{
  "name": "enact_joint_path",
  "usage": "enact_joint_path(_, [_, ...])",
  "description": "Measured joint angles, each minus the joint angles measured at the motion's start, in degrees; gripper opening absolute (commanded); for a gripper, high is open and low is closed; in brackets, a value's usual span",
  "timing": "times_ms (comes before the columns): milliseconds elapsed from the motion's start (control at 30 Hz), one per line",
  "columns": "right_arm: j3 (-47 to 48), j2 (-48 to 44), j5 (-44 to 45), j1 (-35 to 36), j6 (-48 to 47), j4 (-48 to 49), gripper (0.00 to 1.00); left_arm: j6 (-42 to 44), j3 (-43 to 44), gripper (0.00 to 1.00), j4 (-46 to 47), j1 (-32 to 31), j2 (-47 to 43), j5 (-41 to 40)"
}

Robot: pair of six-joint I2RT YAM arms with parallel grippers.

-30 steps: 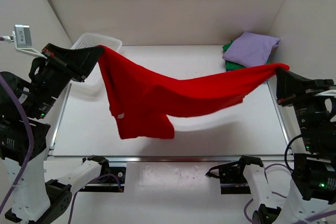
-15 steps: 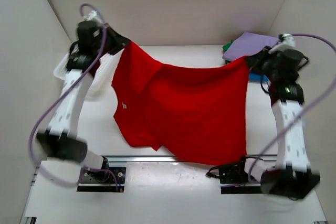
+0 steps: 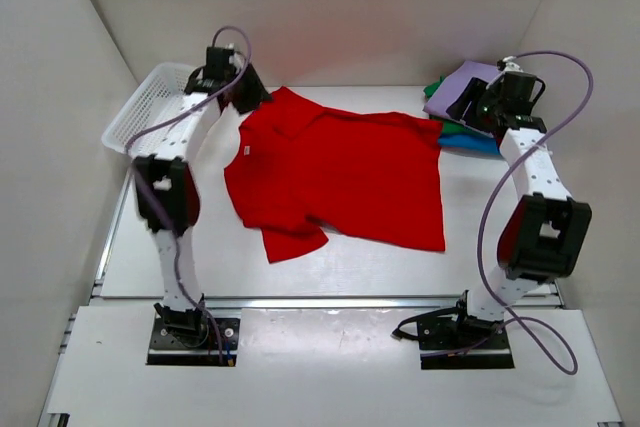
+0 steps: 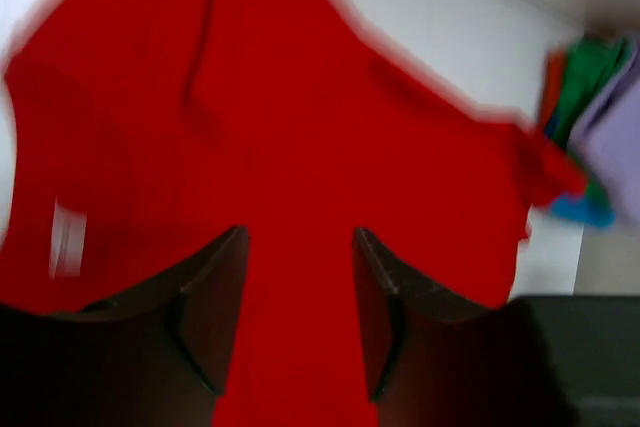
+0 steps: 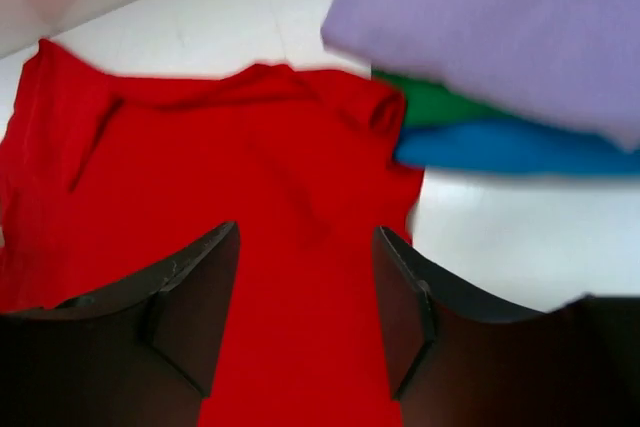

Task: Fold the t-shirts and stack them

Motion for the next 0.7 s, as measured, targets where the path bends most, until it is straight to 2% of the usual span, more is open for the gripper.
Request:
enact_joint_path(33, [-3.41, -3.43, 0.31, 0.00, 0.00, 0.35, 0.54, 0.04, -10.80, 0.61, 1.88, -0.13, -7.43, 0.15])
enact_joint_path(167, [-15.28, -15.39, 0.50, 0.04, -0.07, -2.10, 0.56, -1.70, -46.88, 0.60, 7.89, -0.85, -39.43, 1.14])
enact_joint_path(300, [-24.02, -22.16, 1.75, 1.73, -0.48, -6.62, 0.59, -1.62, -60.54, 0.60, 8.41, -3.76, -55.93, 0.52])
enact_joint_path(400, [-28.39, -23.82, 2.84, 3.50, -0.72, -10.56, 0.61, -1.46, -70.64, 0.60, 8.85, -7.19, -59.58, -0.09])
enact_joint_path(533, [-31.91, -24.50, 3.48, 4.17, -0.92, -15.32, 0.61, -1.88, -83.56, 0.61, 7.91, -9.14, -58.23, -0.28])
enact_joint_path(700, [-36.87, -26.05, 5.86, 6.14, -0.70, -18.25, 0.63, -3.13, -91.76, 0.64, 7.34, -12.07, -57.33, -0.98])
